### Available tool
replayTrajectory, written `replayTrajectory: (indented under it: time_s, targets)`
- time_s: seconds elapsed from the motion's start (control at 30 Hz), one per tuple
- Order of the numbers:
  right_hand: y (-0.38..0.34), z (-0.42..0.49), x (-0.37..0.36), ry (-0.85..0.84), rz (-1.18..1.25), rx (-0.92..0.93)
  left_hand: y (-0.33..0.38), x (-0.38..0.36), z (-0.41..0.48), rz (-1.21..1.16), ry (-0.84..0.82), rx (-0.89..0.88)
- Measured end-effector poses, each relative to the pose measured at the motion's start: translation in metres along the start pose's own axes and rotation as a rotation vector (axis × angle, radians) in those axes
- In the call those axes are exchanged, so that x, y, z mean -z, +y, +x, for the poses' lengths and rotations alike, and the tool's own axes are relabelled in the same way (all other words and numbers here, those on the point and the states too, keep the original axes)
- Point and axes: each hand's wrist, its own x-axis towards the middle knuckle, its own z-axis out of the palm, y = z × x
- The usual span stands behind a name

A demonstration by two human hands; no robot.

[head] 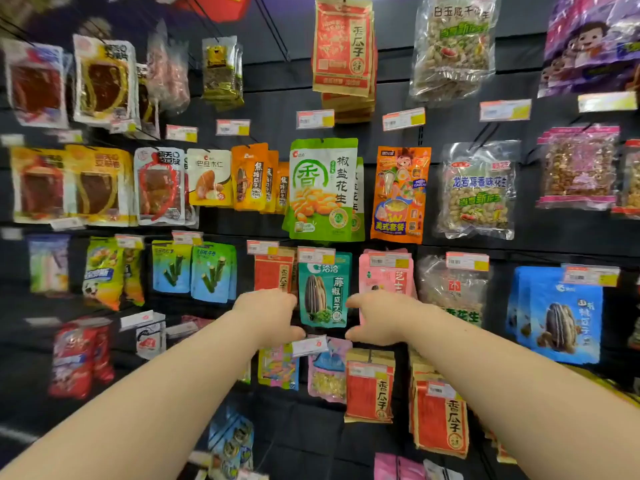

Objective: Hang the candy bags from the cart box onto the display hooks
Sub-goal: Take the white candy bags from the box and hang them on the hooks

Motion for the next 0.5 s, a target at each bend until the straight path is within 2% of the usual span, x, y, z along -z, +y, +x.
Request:
replayTrajectory:
  time_s: [0.17, 0.27, 0.5]
  targets:
    - [-0.049, 0.028, -0.015, -0.042, 0.009, 0.08, -0.045, -0.017, -0.027, 0.023, -0.071, 0.083]
    - [-0.089, 0.049, -0.025, -0.065, 0.0, 0.176, -0.078, -0.03, -0.048, 0.008, -0.154, 0.136]
    - [-0.184, 0.1, -0.048, -0.105, -0.023, 0.396, -0.167, -0.064, -0.097, 0.013, -0.208, 0.335]
